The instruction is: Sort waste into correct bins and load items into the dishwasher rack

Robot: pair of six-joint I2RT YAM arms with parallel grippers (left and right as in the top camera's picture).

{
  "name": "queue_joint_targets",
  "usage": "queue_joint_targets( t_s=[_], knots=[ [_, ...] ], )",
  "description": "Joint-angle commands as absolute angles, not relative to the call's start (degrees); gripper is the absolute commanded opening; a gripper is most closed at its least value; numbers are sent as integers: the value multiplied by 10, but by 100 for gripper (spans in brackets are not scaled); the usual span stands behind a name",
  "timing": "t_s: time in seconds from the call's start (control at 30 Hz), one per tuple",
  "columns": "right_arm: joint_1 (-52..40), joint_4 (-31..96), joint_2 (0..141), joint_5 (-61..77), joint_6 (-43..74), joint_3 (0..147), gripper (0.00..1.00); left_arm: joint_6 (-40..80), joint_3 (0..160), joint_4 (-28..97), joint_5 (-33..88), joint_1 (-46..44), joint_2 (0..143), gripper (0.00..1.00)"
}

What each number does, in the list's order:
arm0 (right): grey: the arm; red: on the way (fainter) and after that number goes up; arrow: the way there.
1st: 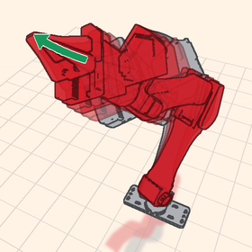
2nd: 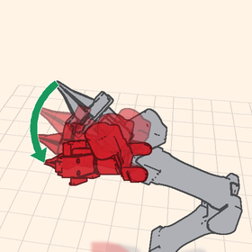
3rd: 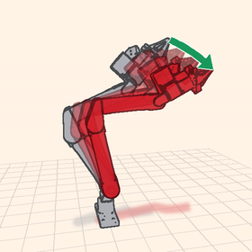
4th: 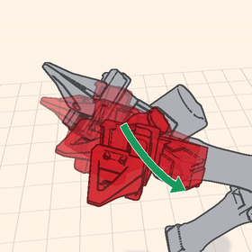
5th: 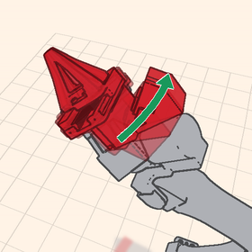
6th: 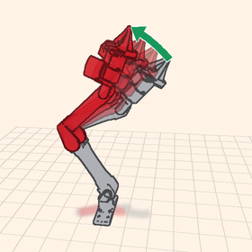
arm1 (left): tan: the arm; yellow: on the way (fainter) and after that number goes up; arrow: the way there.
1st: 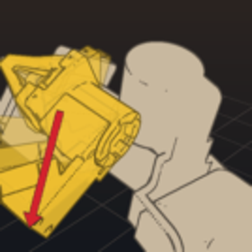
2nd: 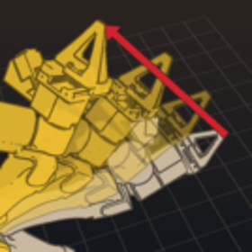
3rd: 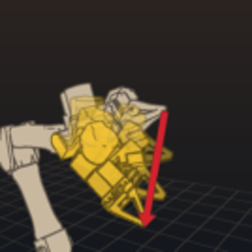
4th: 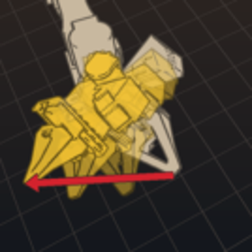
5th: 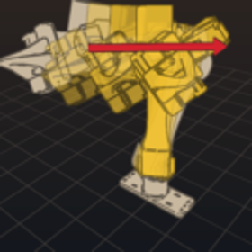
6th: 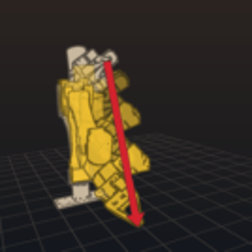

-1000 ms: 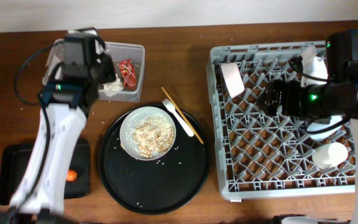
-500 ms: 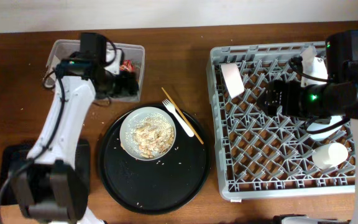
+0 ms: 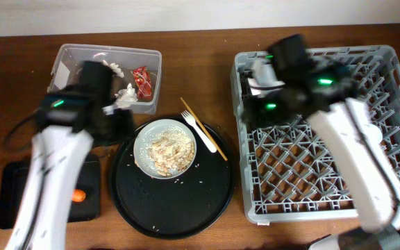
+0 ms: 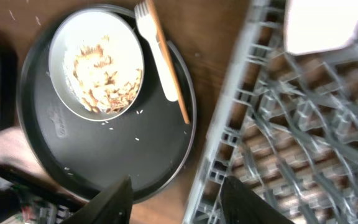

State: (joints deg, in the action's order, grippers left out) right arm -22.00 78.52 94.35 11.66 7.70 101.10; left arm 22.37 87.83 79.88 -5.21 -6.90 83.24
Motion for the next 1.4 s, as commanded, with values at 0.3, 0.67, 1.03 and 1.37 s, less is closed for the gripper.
queue_joint_targets(
  t_s=[0.3, 0.67, 1.03, 1.37],
  knots=[
    [-313, 629, 1240, 58, 17, 990, 47, 222, 882, 837, -59, -13, 751, 99],
    [-324, 554, 1278, 58, 15, 986, 24, 222, 882, 837, -59, -13, 751, 99],
    [-324, 528, 1278, 70, 19, 957, 8, 222, 882, 837, -59, -13, 751, 99],
    [-317, 811, 1172, 70, 50, 1188, 4, 222, 882, 827, -59, -13, 751, 99]
  ],
)
